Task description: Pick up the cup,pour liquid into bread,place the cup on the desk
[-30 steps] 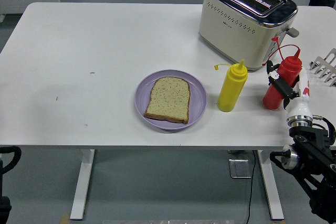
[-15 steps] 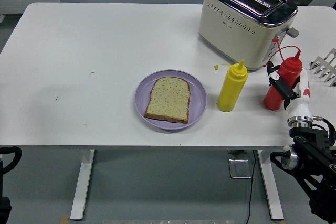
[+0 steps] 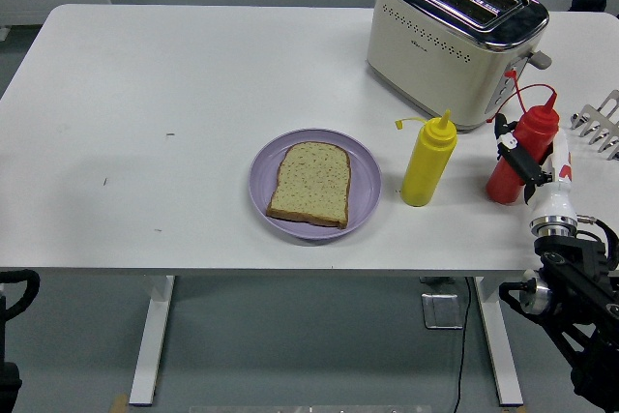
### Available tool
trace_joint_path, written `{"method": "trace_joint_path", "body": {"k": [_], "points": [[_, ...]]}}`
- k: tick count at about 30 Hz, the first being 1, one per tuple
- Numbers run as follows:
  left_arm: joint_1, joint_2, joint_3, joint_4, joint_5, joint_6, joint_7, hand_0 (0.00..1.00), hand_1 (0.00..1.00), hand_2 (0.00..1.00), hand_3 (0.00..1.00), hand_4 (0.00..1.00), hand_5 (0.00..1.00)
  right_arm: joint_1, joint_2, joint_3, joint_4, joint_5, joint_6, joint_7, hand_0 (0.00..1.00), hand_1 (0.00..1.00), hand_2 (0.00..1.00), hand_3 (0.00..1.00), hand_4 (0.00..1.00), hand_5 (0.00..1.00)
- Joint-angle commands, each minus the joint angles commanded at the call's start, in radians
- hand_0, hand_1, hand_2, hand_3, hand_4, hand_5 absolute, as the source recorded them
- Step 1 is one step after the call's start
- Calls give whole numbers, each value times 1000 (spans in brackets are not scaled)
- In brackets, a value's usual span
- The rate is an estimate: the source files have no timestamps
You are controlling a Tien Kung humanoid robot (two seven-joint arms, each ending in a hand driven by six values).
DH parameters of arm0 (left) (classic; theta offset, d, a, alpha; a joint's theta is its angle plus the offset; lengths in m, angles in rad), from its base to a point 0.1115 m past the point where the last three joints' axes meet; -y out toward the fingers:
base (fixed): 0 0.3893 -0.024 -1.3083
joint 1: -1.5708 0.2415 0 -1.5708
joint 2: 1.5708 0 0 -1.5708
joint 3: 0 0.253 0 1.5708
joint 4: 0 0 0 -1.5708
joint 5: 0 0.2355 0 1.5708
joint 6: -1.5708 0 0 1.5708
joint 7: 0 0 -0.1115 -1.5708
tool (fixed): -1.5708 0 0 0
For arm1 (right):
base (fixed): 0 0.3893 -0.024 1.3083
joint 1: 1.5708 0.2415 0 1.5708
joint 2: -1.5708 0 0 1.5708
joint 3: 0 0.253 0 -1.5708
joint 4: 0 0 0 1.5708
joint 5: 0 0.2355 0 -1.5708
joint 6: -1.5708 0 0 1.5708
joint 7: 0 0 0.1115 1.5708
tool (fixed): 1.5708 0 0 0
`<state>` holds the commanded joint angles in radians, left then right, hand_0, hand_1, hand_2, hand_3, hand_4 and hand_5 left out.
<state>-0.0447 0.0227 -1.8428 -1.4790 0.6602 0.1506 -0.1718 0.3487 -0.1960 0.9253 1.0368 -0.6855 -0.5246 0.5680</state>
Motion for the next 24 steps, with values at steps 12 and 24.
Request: {"method": "trace_joint_path", "body": {"k": [12, 24], "points": [[0, -1, -2, 0, 0, 0, -1, 721, 735, 732, 666, 639, 998, -21, 0, -3, 4, -26, -4, 8, 328, 335, 406, 404, 721, 204], [-3, 0, -3, 0, 0, 0, -1, 720, 735, 732, 666, 641, 998, -47, -5, 2, 15, -46, -3, 14, 503, 504, 482, 540, 744, 204]]}}
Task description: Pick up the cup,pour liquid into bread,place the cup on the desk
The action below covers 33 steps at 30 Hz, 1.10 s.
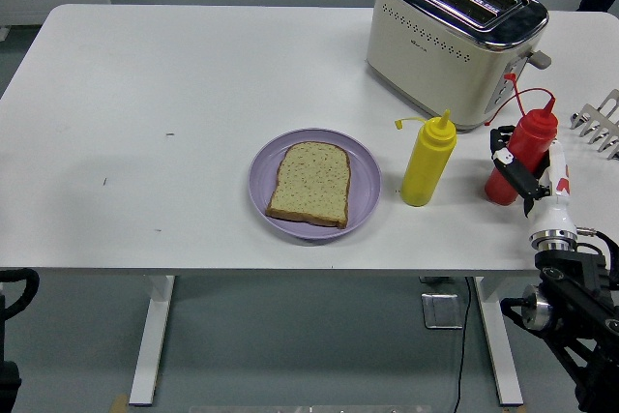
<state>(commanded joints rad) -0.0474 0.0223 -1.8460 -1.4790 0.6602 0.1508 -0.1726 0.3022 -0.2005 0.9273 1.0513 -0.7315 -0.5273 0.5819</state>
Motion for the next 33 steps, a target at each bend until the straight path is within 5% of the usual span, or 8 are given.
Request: {"method": "trace_joint_path", "body": {"k": [7, 14, 19, 20, 25, 26, 31, 33], "points": [[-1, 0, -1, 0, 0, 0, 0, 720, 735, 732, 666, 641, 998, -13, -3, -1, 14, -24, -4, 5, 522, 517, 490, 550, 757, 205], [-1, 1, -1, 0, 0, 0, -1, 720, 735, 732, 666, 639, 998, -27, -6, 2, 21, -41, -9, 3, 685, 632, 600, 757, 781, 204], [-1, 1, -1, 0, 0, 0, 0, 720, 735, 732, 666, 639, 998, -37, -8, 7, 24, -51, -10, -1, 685, 632, 600, 757, 781, 204], [-1, 1, -1, 0, 0, 0, 0, 720, 735, 732, 666, 639, 998, -40, -9, 7, 25, -53, -9, -1, 784, 722, 719, 880, 797, 206], [-1, 1, 0, 0, 0, 0, 0, 720, 735, 732, 666, 639, 998, -49, -12, 11, 30, -66, -3, -8, 784, 722, 719, 880, 797, 206], [-1, 1, 0, 0, 0, 0, 0, 720, 735, 732, 666, 639, 998, -53, -12, 14, 34, -71, -1, -10, 843, 777, 817, 960, 811, 208], [-1, 2, 1, 0, 0, 0, -1, 720, 735, 732, 666, 639, 998, -71, -17, 24, 50, -96, 17, -20, 843, 777, 817, 960, 811, 208], [0, 2, 2, -1, 0, 0, -1, 720, 735, 731, 666, 639, 998, -75, -18, 29, 53, -103, 24, -22, 908, 851, 918, 998, 824, 209]]}}
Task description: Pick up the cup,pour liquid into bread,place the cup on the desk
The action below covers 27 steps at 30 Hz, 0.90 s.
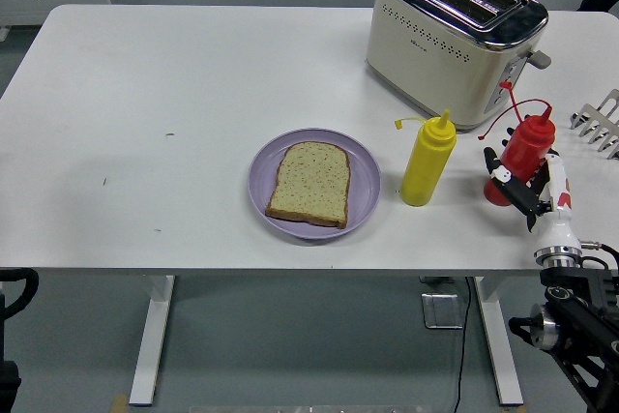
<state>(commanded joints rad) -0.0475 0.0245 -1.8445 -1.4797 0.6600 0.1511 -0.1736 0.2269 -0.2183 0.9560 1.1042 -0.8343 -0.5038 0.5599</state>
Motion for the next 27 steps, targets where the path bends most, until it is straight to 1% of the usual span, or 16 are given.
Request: {"method": "trace_joint_path", "body": {"k": [4, 5, 10, 11, 15, 18, 19, 21, 23, 27], "points": [[1, 0, 2, 0, 0, 0, 0, 720, 735, 731, 666, 639, 998, -17, -4, 14, 11, -17, 20, -8, 908, 851, 918, 998, 824, 209], [1, 0, 3, 0, 0, 0, 0, 720, 735, 731, 666, 638, 998, -21, -7, 18, 15, -21, 27, -11, 949, 884, 980, 998, 837, 211], [3, 1, 3, 0, 0, 0, -1, 720, 735, 731, 666, 638, 998, -55, -16, 48, 48, -44, 57, -22, 949, 884, 980, 998, 837, 211], [3, 1, 3, 0, 0, 0, -1, 720, 735, 731, 666, 638, 998, -57, -16, 51, 51, -45, 59, -22, 967, 918, 995, 998, 854, 223], [4, 0, 4, 0, 0, 0, 0, 720, 735, 731, 666, 638, 998, -86, -25, 69, 84, -66, 65, -20, 967, 918, 995, 998, 854, 223], [4, 1, 6, 0, 1, 0, 0, 721, 735, 731, 666, 639, 998, -119, -43, 80, 128, -82, 63, -23, 969, 921, 998, 998, 856, 225], [4, 1, 6, 0, 1, 0, 0, 721, 735, 731, 666, 639, 998, -122, -45, 81, 133, -84, 63, -23, 969, 921, 998, 998, 856, 225], [3, 2, 5, 0, 0, 0, -1, 721, 735, 731, 666, 639, 998, -149, -64, 89, 169, -89, 59, -22, 969, 921, 998, 998, 856, 225], [3, 2, 4, 0, 0, 0, -1, 721, 735, 732, 666, 639, 998, -166, -76, 96, 191, -91, 57, -23, 968, 923, 998, 998, 870, 241], [1, 3, 4, 0, 0, 0, -1, 721, 735, 732, 666, 639, 998, -209, -101, 119, 244, -96, 55, -25, 968, 923, 998, 998, 870, 241]]}}
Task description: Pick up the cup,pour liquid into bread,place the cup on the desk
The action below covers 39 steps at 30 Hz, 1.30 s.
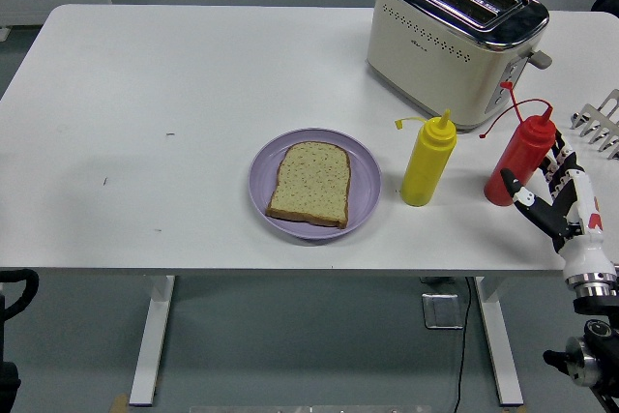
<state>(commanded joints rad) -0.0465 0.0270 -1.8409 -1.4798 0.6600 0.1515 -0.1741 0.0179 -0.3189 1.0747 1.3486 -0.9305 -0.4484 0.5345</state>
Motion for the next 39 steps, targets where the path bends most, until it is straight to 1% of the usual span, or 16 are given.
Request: {"method": "trace_joint_path", "body": {"k": [4, 10, 13, 14, 16, 19, 20, 23, 25, 26, 28, 31, 32, 37, 38, 39], "points": [[-2, 1, -1, 0, 0, 0, 0, 721, 735, 731, 666, 639, 998, -46, -17, 26, 56, 9, -4, 4, 964, 919, 992, 998, 881, 253], [-3, 2, -1, -1, 0, 0, 0, 721, 735, 730, 666, 639, 998, -100, -30, 80, 141, 118, 4, 38, 940, 892, 958, 998, 887, 261], [-4, 3, 0, -1, 0, 0, 0, 721, 735, 730, 666, 639, 998, -114, -35, 106, 173, 186, 29, 46, 940, 892, 958, 998, 887, 261], [-4, 3, 1, -1, 0, 0, 0, 720, 735, 730, 666, 638, 998, -115, -36, 111, 178, 207, 33, 47, 859, 812, 867, 920, 880, 297], [-5, 3, 0, -1, 0, 0, -1, 720, 735, 730, 666, 638, 998, -121, -37, 125, 197, 255, 44, 53, 859, 812, 867, 920, 880, 297], [-6, 3, 0, -1, 0, 0, -1, 720, 735, 730, 666, 638, 998, -126, -36, 156, 228, 361, 88, 45, 859, 812, 867, 920, 880, 297], [-6, 3, 0, -1, 0, 0, -1, 721, 735, 730, 666, 639, 998, -126, -36, 159, 231, 388, 94, 43, 837, 787, 830, 867, 839, 383], [-6, 3, -1, -1, 0, 0, 0, 721, 735, 730, 666, 639, 998, -115, -28, 199, 241, 496, 150, 10, 837, 787, 830, 867, 839, 383], [-6, 3, -1, -1, 0, 0, 0, 721, 735, 730, 666, 639, 998, -110, -25, 212, 239, 545, 165, -1, 837, 787, 830, 867, 839, 383], [-6, 3, -1, -1, 0, 0, 0, 720, 735, 730, 666, 639, 998, -103, -20, 225, 236, 573, 177, -13, 815, 761, 789, 818, 757, 482], [-6, 2, -1, -1, 0, 1, 0, 720, 735, 730, 666, 639, 998, -88, -10, 256, 221, 622, 195, -35, 815, 761, 789, 818, 757, 482], [-5, 2, -1, -1, 0, 0, 0, 720, 735, 730, 666, 639, 998, -77, -1, 276, 209, 633, 199, -42, 815, 761, 789, 818, 757, 482], [-5, 2, -1, -1, 0, 0, 0, 720, 735, 730, 666, 639, 998, -73, 2, 283, 204, 635, 200, -43, 788, 738, 766, 783, 703, 534], [-5, 2, -1, 0, 0, 1, 1, 720, 735, 730, 666, 639, 998, -41, 21, 326, 163, 640, 201, -48, 788, 738, 766, 783, 703, 534], [-5, 2, -2, 0, 0, 0, 1, 721, 735, 730, 666, 638, 998, -36, 24, 333, 157, 639, 200, -48, 783, 739, 756, 773, 669, 563], [-5, 2, -2, 0, 0, 1, 1, 721, 735, 730, 666, 638, 998, -30, 28, 343, 148, 636, 200, -50, 783, 739, 756, 773, 669, 563]]}}
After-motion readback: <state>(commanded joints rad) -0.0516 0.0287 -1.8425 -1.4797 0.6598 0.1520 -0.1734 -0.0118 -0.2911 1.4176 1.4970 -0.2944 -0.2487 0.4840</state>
